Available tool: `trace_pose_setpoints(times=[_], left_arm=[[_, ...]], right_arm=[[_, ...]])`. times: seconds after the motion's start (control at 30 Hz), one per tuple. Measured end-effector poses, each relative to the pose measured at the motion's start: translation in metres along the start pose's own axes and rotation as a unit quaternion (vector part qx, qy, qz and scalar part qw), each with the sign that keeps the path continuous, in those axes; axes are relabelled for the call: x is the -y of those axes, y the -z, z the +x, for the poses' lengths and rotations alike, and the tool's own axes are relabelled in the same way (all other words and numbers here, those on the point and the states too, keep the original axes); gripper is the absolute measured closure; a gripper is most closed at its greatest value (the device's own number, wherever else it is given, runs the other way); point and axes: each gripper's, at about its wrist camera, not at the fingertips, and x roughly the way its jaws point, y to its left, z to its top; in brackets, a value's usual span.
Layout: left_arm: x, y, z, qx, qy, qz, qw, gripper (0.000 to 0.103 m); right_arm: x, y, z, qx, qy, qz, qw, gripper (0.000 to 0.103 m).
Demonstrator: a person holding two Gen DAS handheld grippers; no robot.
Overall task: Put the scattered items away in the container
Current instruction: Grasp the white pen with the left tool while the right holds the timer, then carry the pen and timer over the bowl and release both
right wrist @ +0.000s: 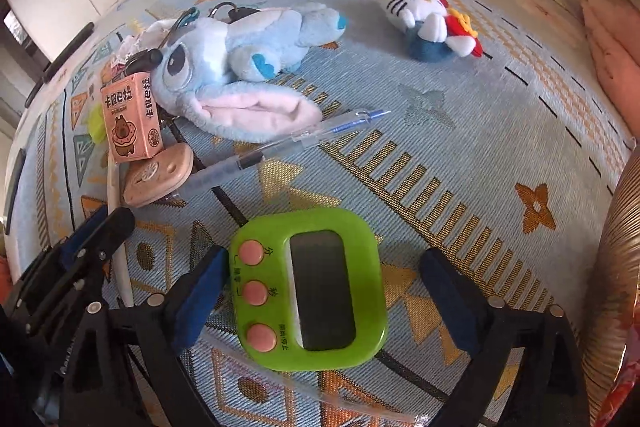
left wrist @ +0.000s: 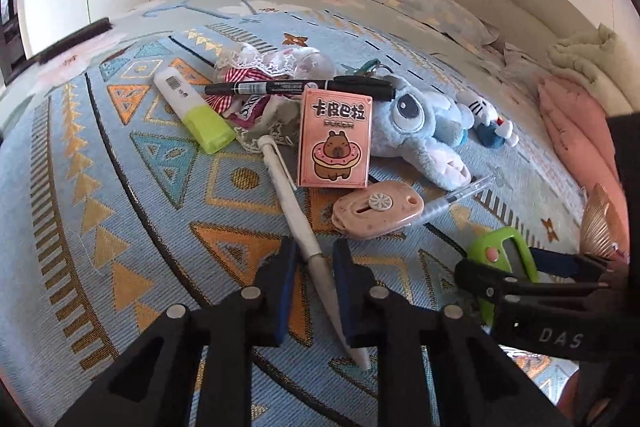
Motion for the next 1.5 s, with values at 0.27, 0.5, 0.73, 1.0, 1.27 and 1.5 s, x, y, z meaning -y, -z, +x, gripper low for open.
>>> trace_pose_setpoints(times=[0.27,0.5,0.73,1.0,1.27,1.5], left_arm=[[-0.004,0.001,-0.020,-0.007,0.034,-0.010,0.9994,0.094],[0.011,-0.010,-0.061,0.022,0.064,-0.001,0.9977,0.095],[0.066,-0.015,-0.092,0.033,0.115,0.043,0.9919,0.095],[0.160,-0.012,-0.106,0.024,0.181,0.131,0.9744,0.095],[0.253,-0.008,-0.108,0.015,0.238,0.197,0.9511,0.095],[0.303,0.018,-0.092,-0.010,0.230,0.234,0.9445,0.095]], right_arm=[[0.017,0.010,-0.029,0.016,-0.057,0.039,0.997,0.037],[0.036,0.009,-0.084,0.069,-0.072,0.045,0.994,0.037],[0.073,0.002,-0.127,0.114,-0.061,0.068,0.989,0.037],[0.152,0.013,-0.176,0.149,-0.011,0.116,0.982,0.037],[0.237,0.039,-0.203,0.169,0.048,0.194,0.965,0.037],[0.267,0.057,-0.187,0.145,0.058,0.218,0.963,0.037]])
